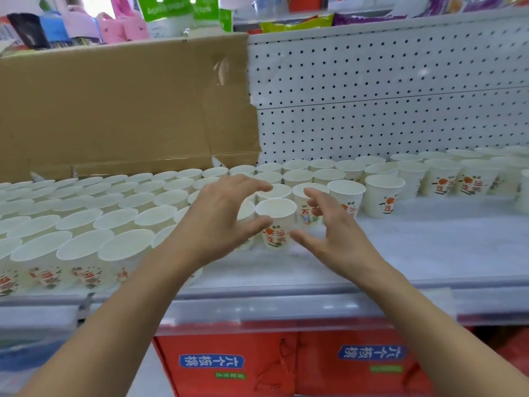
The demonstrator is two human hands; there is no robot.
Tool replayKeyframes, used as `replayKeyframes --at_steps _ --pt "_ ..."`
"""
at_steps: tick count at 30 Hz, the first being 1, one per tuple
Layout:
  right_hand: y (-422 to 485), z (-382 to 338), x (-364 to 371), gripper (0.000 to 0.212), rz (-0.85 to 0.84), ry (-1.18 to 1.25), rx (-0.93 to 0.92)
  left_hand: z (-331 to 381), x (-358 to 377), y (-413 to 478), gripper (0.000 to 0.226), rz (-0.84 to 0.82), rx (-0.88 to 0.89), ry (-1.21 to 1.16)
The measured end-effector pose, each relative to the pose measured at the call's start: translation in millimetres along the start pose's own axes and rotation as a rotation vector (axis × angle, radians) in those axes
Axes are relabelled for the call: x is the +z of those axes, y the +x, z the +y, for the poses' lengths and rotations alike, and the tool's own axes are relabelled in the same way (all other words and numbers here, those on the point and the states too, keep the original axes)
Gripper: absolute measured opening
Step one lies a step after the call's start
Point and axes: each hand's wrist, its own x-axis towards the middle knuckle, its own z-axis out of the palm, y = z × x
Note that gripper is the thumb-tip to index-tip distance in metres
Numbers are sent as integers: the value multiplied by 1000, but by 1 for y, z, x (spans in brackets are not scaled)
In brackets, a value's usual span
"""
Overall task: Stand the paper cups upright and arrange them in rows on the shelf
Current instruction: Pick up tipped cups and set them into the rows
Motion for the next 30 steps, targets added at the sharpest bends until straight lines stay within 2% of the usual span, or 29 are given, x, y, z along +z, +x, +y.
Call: replayKeyframes --at_steps 4,9,12,17,20,24,27,30 --pt "-31 30 -47 42 194 8 -71 67 42 10 70 72 91 -294" --pt "-72 91 -130 28 362 -75 27 153 105 53 61 -33 156 -450" --pt "-93 131 -187 33 492 -170 104 208 138 88 61 -153 110 -591" --pt "-118 188 -260 60 734 -243 278 278 195 152 73 -233 -42 -777" --pt "-124 220 -281 80 615 -109 410 306 231 192 81 -209 -150 -789" --pt "-114 247 -290 102 416 69 430 334 267 235 97 -161 -268 -799" --pt "-105 259 -291 107 357 87 424 348 289 257 103 -136 -291 -701" --pt "-99 263 -291 102 345 78 392 351 301 266 95 -108 -304 -598"
